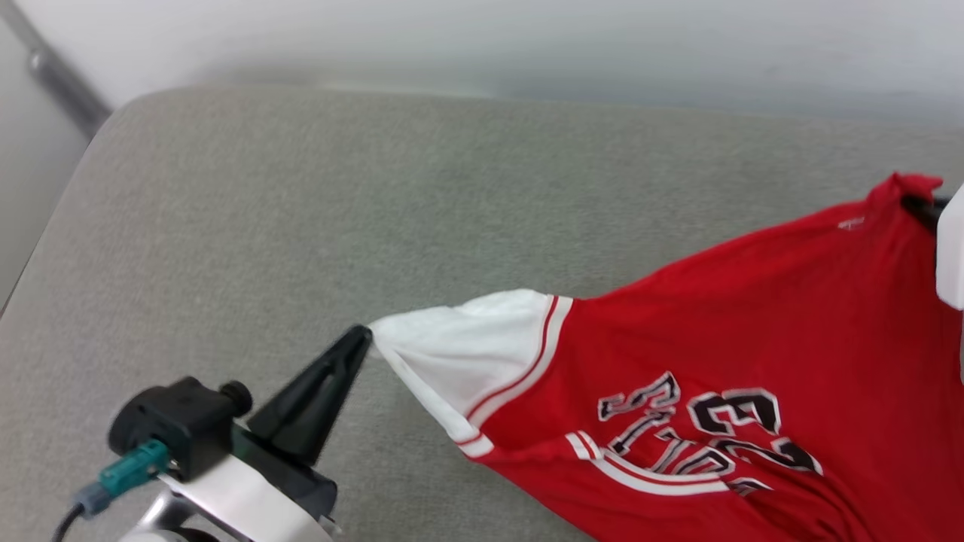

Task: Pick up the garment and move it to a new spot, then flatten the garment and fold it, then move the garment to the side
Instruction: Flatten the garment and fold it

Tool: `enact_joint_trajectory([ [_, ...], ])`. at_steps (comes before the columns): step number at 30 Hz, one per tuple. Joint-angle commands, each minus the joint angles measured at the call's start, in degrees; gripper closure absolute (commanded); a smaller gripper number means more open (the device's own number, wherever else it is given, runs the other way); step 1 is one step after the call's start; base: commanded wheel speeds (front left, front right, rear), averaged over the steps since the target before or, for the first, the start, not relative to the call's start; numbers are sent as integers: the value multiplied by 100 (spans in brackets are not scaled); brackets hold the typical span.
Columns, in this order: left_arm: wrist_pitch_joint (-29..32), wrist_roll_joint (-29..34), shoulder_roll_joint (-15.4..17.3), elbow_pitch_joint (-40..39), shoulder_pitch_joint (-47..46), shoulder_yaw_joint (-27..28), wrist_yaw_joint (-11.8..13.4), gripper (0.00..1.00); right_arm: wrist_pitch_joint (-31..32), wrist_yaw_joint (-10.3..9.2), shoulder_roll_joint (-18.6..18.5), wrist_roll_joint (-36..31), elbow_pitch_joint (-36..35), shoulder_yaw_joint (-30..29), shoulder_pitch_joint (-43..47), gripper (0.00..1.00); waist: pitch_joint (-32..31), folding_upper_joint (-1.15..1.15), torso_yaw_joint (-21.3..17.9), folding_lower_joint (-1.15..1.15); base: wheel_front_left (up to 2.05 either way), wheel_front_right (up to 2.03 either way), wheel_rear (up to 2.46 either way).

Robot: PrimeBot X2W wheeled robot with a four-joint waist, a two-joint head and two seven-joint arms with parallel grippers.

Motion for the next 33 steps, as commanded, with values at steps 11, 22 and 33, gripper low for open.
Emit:
enact_joint_trajectory([
  [11,218,-151,642,-516,-584,905,190,100,-404,-4,-25,419,-887,-129,-461,100,-739,0,-887,0,0,0,0],
  [22,392,-492,1026,-597,-1534,1763,152,100,-508,-4,238,400,-1691,-285,-747,100,-1070,0,-1407,0,0,0,0],
  [33,827,-779,1175,-385,-2575,2118,117,100,-566,-3,488,337,-2061,-607,-935,100,-1051,0,-1733,0,0,0,0],
])
